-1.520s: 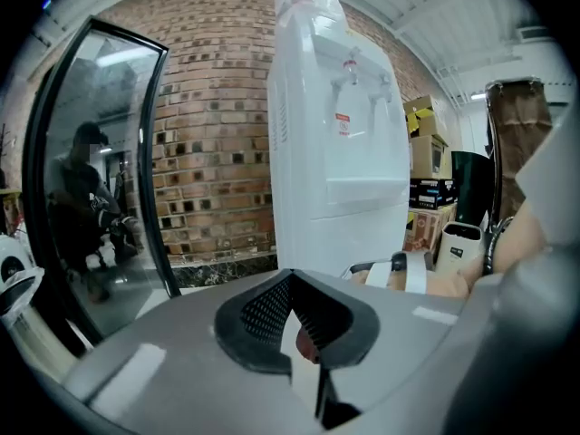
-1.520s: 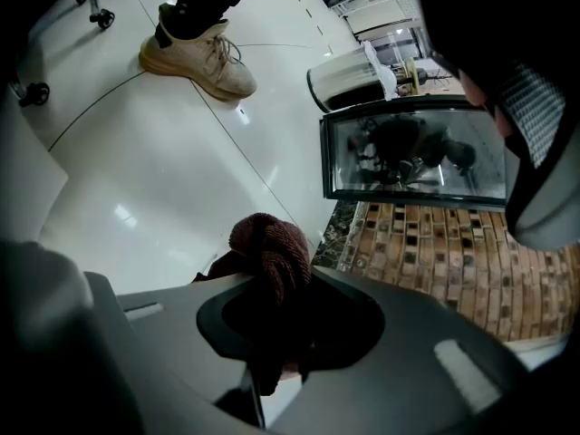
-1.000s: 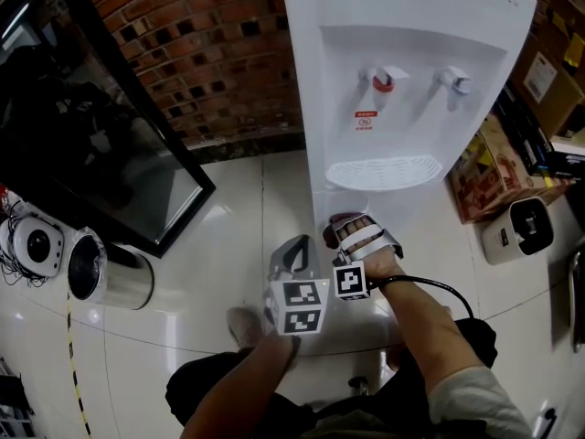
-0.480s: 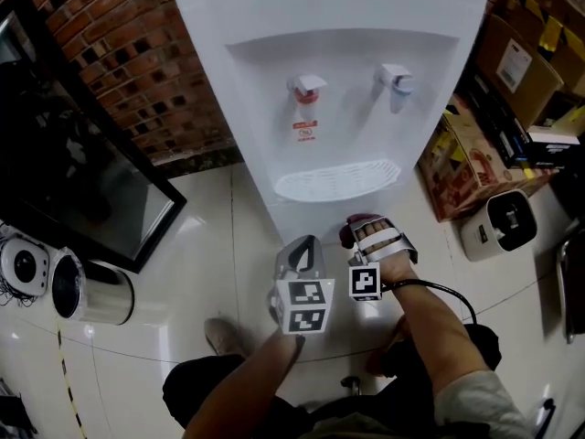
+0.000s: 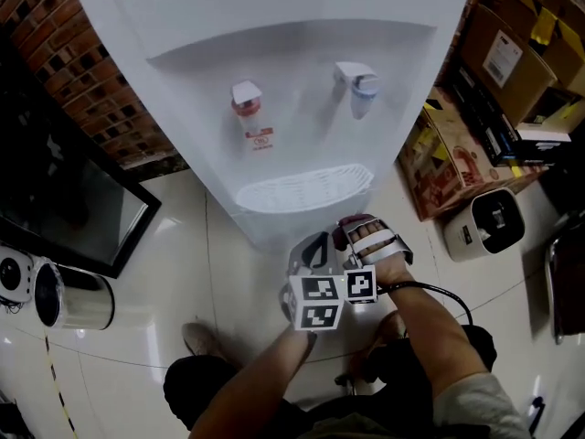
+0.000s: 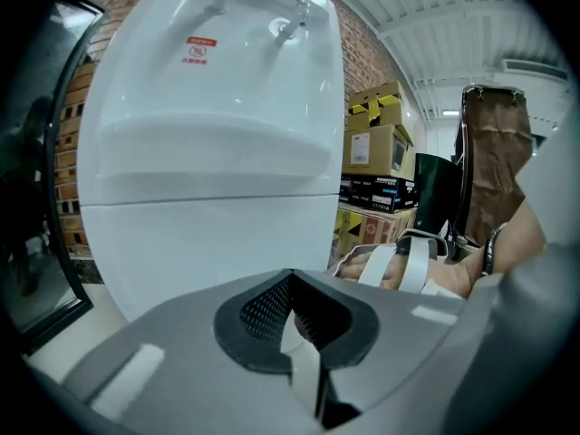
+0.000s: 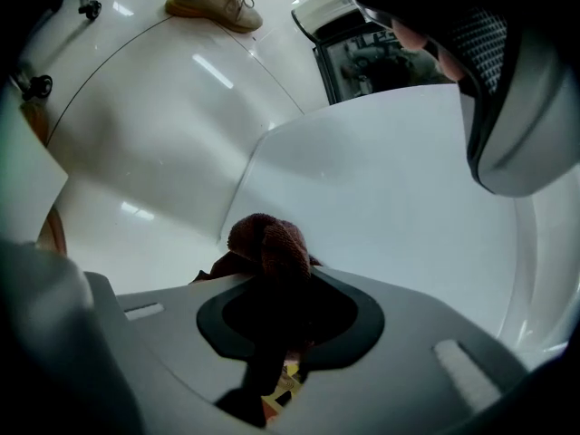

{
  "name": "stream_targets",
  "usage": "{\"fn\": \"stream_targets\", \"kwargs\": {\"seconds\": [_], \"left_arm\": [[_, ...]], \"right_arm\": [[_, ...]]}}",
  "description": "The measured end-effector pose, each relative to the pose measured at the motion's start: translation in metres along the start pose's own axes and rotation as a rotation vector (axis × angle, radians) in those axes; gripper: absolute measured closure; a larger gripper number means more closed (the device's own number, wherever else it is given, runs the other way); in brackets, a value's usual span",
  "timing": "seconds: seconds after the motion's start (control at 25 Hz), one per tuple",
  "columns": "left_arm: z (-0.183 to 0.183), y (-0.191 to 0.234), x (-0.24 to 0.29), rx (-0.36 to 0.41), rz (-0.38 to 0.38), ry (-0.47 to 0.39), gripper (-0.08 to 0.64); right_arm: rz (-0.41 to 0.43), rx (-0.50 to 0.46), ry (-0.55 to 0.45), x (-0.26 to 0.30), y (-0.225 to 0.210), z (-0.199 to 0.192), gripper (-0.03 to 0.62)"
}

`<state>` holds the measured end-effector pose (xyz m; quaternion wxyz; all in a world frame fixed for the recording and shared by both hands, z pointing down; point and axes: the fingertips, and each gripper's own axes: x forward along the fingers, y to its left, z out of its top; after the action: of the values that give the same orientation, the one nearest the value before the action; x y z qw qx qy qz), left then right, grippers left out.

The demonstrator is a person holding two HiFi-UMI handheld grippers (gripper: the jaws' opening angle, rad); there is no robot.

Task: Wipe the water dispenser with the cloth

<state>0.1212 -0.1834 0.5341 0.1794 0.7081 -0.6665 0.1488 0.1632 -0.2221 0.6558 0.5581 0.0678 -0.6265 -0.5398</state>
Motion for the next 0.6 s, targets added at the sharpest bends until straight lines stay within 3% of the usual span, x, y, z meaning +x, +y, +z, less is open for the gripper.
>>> {"fn": "stream_targets", "kwargs": {"seconds": [0.08, 0.36, 0.48, 0.6], "left_arm": [[-0.002, -0.006, 0.007, -0.002, -0.008, 0.007, 0.56], [-0.026, -0.011, 0.021, 0.03, -0.026, 0.064, 0.56], [-0.034, -0.002, 0.018, 0.044, -0.014, 0.074, 0.56], [-0.041, 0.015, 0.011, 0.06, 0.013, 0.083, 0.56]], "right_arm": [[0.045, -0.072, 0.067, 0.003, 0.012, -0.02, 0.502], [0.037, -0.014, 0.076, 0.015, 0.015, -0.033, 0.502], [-0.01, 0.023, 0.048, 0.014, 0.007, -0.027, 0.502], [0.065, 0.002, 0.079, 0.013, 0.018, -0.029, 0.501]]}}
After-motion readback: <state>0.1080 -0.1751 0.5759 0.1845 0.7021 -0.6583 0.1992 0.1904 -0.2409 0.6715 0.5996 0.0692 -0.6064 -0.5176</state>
